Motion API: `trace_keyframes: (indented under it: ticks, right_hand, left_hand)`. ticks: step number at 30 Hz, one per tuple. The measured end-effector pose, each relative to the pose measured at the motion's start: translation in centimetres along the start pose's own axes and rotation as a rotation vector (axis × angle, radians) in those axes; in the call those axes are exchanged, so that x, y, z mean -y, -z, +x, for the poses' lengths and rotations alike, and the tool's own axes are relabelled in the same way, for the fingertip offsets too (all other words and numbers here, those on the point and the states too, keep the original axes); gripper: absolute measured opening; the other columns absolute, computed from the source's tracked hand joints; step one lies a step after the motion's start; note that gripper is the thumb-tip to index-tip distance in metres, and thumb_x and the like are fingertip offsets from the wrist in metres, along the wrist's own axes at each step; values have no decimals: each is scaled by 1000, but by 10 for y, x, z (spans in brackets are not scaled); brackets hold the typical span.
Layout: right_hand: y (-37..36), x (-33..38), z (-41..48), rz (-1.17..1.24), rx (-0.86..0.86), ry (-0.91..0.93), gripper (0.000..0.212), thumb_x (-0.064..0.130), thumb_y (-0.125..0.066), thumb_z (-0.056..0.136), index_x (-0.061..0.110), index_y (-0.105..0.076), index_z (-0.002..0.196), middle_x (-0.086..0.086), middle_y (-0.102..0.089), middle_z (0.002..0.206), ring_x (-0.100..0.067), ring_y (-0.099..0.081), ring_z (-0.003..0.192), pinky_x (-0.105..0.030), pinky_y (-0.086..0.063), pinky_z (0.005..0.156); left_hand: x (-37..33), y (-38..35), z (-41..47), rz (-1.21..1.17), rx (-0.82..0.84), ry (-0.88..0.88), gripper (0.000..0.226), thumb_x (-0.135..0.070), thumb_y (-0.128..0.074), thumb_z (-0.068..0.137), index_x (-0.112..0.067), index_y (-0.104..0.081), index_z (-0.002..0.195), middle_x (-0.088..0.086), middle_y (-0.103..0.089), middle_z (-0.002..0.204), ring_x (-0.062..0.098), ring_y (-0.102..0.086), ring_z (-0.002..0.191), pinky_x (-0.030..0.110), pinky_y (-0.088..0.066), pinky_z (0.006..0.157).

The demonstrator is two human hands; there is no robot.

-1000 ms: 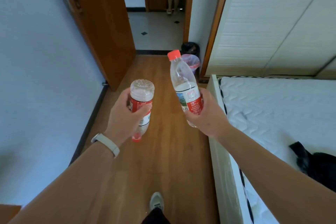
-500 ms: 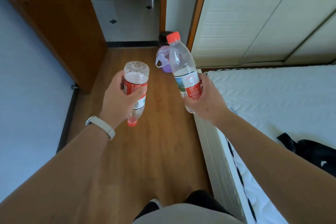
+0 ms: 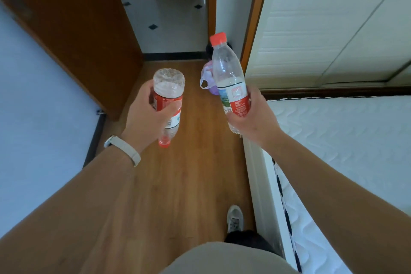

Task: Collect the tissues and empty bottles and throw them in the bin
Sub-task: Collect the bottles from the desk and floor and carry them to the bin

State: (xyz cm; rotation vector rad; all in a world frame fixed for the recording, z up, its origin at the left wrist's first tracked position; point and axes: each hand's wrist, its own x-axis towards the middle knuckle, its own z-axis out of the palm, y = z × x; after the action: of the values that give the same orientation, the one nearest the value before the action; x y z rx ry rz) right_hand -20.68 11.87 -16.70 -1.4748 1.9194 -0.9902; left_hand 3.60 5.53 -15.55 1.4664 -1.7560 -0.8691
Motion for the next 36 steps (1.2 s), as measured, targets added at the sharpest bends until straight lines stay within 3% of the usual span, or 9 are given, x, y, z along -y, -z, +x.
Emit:
trace_keyframes:
  ticks: [5, 9, 13, 17, 21, 23, 26, 36]
  right_hand:
    - [27, -29, 61, -10, 50, 3, 71, 41, -77, 77, 35, -34, 134, 13, -53, 114, -8, -57, 97, -21, -53, 74]
    - [37, -38, 100, 24, 83, -5, 72, 40, -76, 78, 33, -33, 136, 11, -53, 115, -6, -57, 94, -14, -47, 63]
    - [27, -36, 139, 16, 114, -4, 72, 40, -76, 79, 35, -31, 137, 13, -52, 115, -6, -56, 93, -14, -46, 65]
    - [4, -28, 180, 8, 145, -20, 72, 39, -75, 81, 34, -30, 137, 14, -51, 114, -6, -56, 91, -13, -44, 63]
    - [-28, -12, 229, -31, 148, -7, 71, 37, -75, 82, 36, -30, 136, 18, -49, 112, -4, -55, 90, -9, -42, 58]
    - [-46, -1, 257, -25, 123, -7, 71, 33, -76, 82, 38, -29, 135, 23, -48, 106, -4, -55, 91, -6, -42, 49]
    - [-75, 22, 299, -48, 97, -36, 72, 28, -76, 82, 37, -29, 136, 29, -45, 100, -3, -55, 88, -2, -39, 47]
    - [-160, 71, 423, -122, 55, -77, 75, 37, -78, 78, 36, -30, 136, 16, -47, 121, -3, -53, 96, 1, -37, 47]
  left_hand:
    - [-27, -37, 46, 22, -64, 10, 64, -48, -68, 81, -33, -39, 136, -14, -54, 129, 12, -54, 117, 39, -49, 100]
    - [-34, -56, 72, 46, -63, 35, 62, -44, -68, 83, -33, -38, 136, -18, -51, 126, 7, -52, 113, 32, -47, 99]
    - [-25, -51, 106, 48, -75, 71, 60, -43, -68, 84, -35, -38, 135, -16, -53, 127, 10, -53, 115, 32, -49, 97]
    - [-5, -45, 146, 45, -109, 102, 59, -41, -66, 86, -33, -37, 136, -21, -48, 122, 4, -51, 110, 13, -40, 85]
    - [27, -35, 206, 11, -100, 137, 62, -42, -66, 86, -30, -36, 139, -15, -50, 128, 6, -49, 112, 24, -42, 95]
    - [43, -28, 242, -8, -74, 149, 62, -40, -66, 86, -29, -36, 139, -15, -49, 127, 6, -49, 111, 26, -42, 94]
    - [64, -6, 300, -62, -34, 126, 63, -39, -69, 84, -29, -37, 138, -18, -50, 122, 5, -53, 106, 25, -45, 93]
    - [123, 58, 455, -98, -3, 106, 62, -38, -70, 83, -32, -39, 136, -10, -54, 129, 13, -54, 116, 38, -49, 98]
